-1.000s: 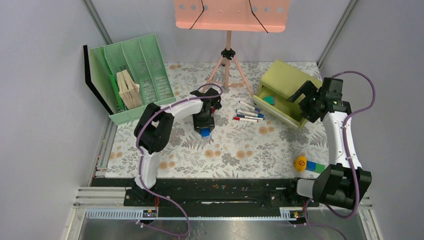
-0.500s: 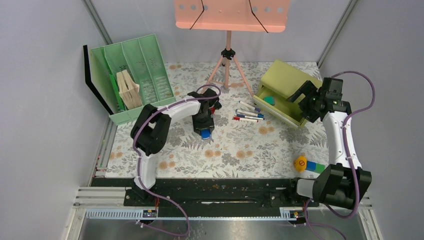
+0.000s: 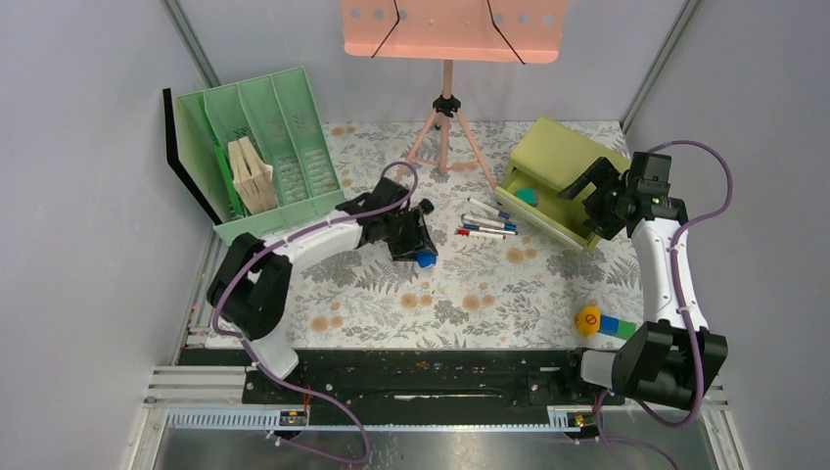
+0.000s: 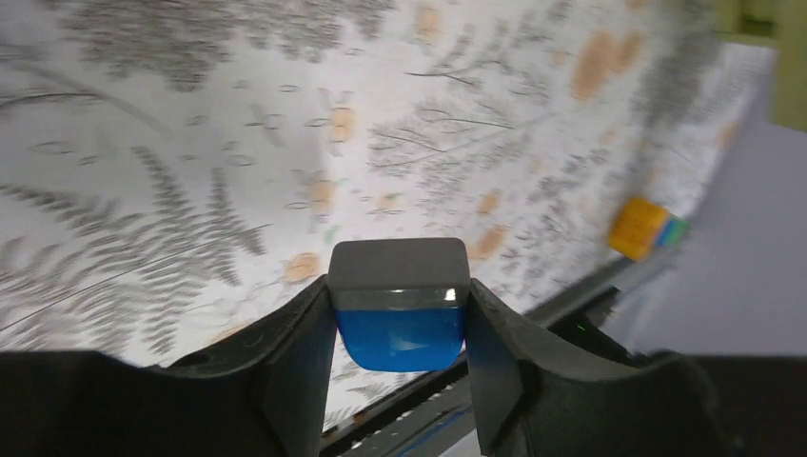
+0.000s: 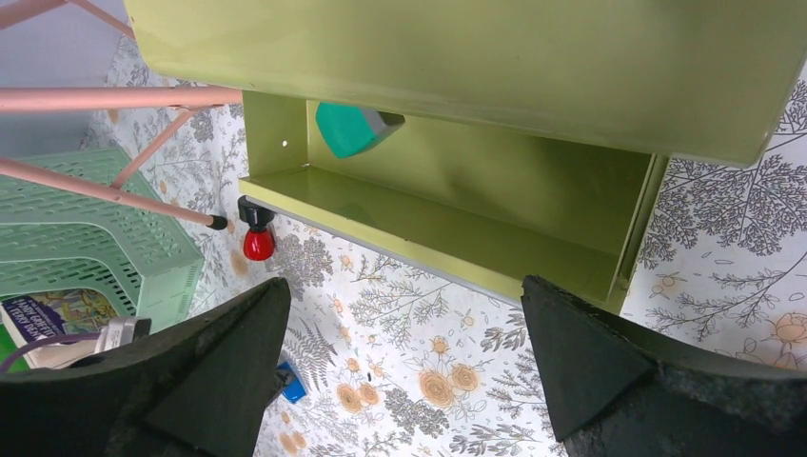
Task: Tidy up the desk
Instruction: Pick up the stationery from the center of the board, then place the stationery in the drawer.
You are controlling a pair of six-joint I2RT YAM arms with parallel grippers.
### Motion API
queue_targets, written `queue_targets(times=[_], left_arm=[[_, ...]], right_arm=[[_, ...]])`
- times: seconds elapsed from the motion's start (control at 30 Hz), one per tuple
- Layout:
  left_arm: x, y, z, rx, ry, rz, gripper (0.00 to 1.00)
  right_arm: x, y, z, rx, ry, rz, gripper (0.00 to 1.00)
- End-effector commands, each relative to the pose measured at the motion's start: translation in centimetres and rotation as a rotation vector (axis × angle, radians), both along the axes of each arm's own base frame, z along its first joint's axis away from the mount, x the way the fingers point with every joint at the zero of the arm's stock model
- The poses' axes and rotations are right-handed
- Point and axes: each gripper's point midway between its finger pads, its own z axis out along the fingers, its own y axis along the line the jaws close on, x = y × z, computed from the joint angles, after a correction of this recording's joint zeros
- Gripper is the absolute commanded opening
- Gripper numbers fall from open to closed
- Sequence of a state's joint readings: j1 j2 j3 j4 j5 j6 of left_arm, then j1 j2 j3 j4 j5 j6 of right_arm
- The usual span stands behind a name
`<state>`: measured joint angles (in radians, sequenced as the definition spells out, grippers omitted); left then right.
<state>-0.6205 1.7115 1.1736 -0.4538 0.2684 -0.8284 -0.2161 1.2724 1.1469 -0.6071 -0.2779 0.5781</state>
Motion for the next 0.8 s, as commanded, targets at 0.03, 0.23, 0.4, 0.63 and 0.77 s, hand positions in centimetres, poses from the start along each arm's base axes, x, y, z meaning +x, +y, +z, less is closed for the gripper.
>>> queue_targets(times=[0.03,0.23,0.4,0.63,0.77], left_arm=[[0.0,-5.8,7.2,-0.515,-0.131,-0.087,0.0],[-0.2,-7.7,9.2,-0.684,-0.131,-0.117,0.0],[0.0,-8.6,9.3,-0.692,-0.114,-0.131,0.0],[1.1,-10.6,9.9,-0.702,-0.097,-0.149,0.0],[2.0,-12.2,10.7,-0.715,-0.093,-0.167,0.0]], right_arm=[[0.5,0.3,1.2,0.023,-0.049,0.005,1.0],[0.5,0.5,1.3,0.029,-0.051,0.009,1.0],[0.4,0.5,1.3,0.026,-0.055,0.006,0.99],[0.3,-0.3,1.7,-0.022,-0.069,-0.004,0.99],[0.3,-0.9,2.3,-0.068,-0.074,-0.007,0.99]])
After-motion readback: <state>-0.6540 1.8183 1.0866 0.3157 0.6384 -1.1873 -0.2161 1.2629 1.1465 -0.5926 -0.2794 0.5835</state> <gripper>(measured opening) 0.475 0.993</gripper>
